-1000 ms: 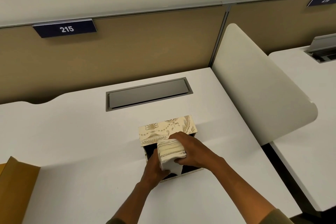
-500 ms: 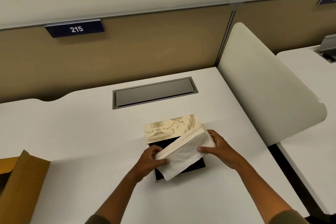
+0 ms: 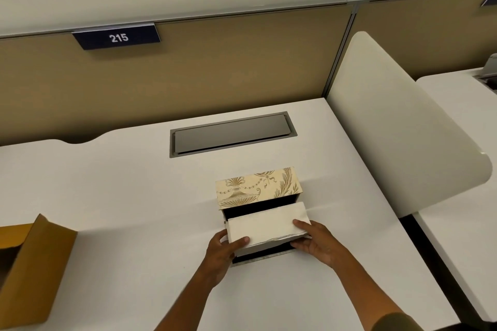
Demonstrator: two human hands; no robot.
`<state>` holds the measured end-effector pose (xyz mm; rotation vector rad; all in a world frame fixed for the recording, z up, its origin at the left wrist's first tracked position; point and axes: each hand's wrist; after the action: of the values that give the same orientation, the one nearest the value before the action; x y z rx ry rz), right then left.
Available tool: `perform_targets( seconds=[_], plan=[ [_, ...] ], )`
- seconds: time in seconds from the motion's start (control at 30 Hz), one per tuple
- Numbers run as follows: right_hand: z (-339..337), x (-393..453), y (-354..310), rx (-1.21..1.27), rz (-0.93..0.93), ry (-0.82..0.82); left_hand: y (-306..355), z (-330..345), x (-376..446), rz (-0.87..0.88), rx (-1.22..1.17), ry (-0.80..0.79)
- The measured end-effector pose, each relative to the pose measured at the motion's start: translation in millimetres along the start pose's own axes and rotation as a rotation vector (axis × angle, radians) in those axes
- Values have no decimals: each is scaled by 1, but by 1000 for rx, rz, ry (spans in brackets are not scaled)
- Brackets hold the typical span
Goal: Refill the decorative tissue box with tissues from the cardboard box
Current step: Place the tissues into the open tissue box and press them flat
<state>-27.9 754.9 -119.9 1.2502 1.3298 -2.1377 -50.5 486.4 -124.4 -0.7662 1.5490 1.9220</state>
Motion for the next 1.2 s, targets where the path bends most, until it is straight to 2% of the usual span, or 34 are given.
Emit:
perform_targets(
  seconds=[0.23, 0.4, 0.73, 1.2],
  plan=[
    [8, 5, 4, 70, 2, 26, -4, 0, 1, -53, -7, 70],
    [13, 9, 2, 26, -9, 30, -6, 4, 3, 13, -16, 101],
    [24, 16, 1, -116, -56, 121, -1, 21, 8, 186, 268, 156],
    [44, 11, -2, -596, -277, 302, 2, 24, 22, 140, 457, 261]
  ],
)
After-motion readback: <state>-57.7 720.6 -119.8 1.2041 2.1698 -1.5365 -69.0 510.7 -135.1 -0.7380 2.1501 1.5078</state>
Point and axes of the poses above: each hand's wrist, its own x-axis towards the middle knuckle, its own z-axis out of the palm, y = z × x, and after that the axes turned 8 degrees about y, right-handed
